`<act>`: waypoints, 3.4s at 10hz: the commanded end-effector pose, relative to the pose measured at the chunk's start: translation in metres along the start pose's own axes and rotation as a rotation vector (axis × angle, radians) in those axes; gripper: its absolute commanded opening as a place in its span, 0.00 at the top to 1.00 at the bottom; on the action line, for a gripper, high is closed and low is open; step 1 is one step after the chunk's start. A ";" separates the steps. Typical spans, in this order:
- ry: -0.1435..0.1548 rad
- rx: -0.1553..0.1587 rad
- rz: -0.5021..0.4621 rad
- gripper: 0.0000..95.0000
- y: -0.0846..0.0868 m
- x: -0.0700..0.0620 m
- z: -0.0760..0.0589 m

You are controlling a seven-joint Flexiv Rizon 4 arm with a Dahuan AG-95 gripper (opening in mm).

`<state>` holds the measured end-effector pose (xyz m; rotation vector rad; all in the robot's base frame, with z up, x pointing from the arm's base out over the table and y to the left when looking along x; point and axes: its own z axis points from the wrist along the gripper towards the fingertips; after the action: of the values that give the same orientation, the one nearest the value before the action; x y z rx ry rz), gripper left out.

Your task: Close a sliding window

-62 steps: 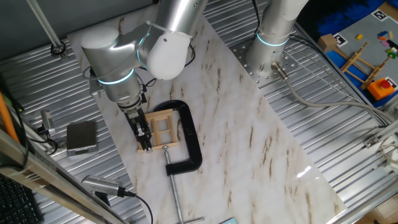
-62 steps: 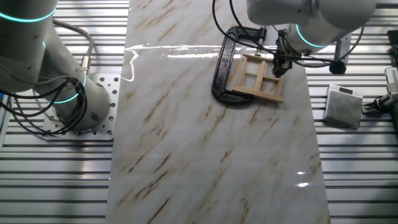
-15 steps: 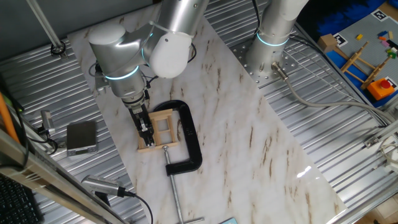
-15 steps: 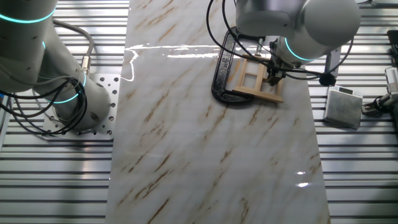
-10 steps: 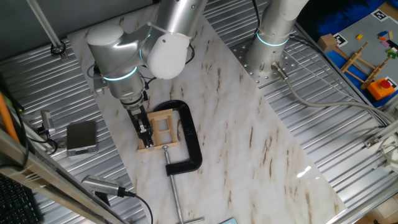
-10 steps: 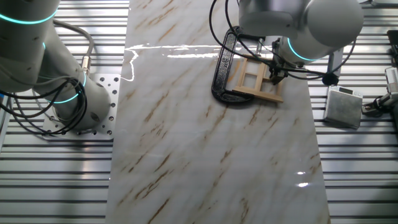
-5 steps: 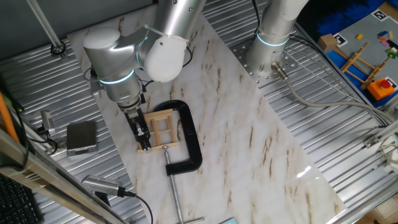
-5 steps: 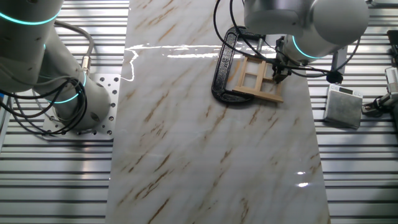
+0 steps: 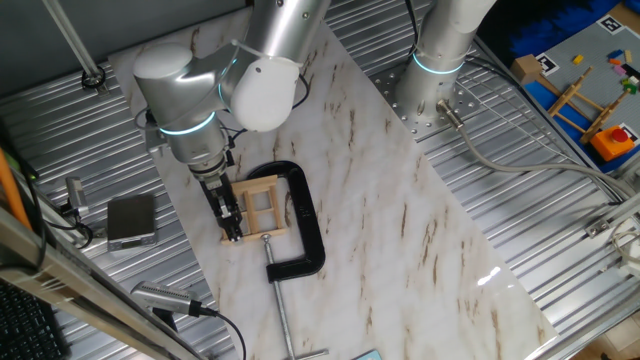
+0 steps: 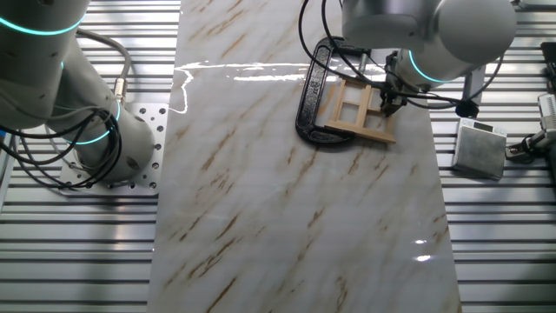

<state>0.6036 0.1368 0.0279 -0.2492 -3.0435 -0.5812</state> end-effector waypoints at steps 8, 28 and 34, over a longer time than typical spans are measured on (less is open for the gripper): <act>0.006 0.000 0.012 0.20 -0.002 0.001 0.002; 0.024 0.002 -0.021 0.20 -0.019 0.019 -0.015; 0.013 -0.020 -0.012 0.20 0.012 0.006 -0.005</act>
<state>0.6013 0.1481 0.0363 -0.2287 -3.0315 -0.6132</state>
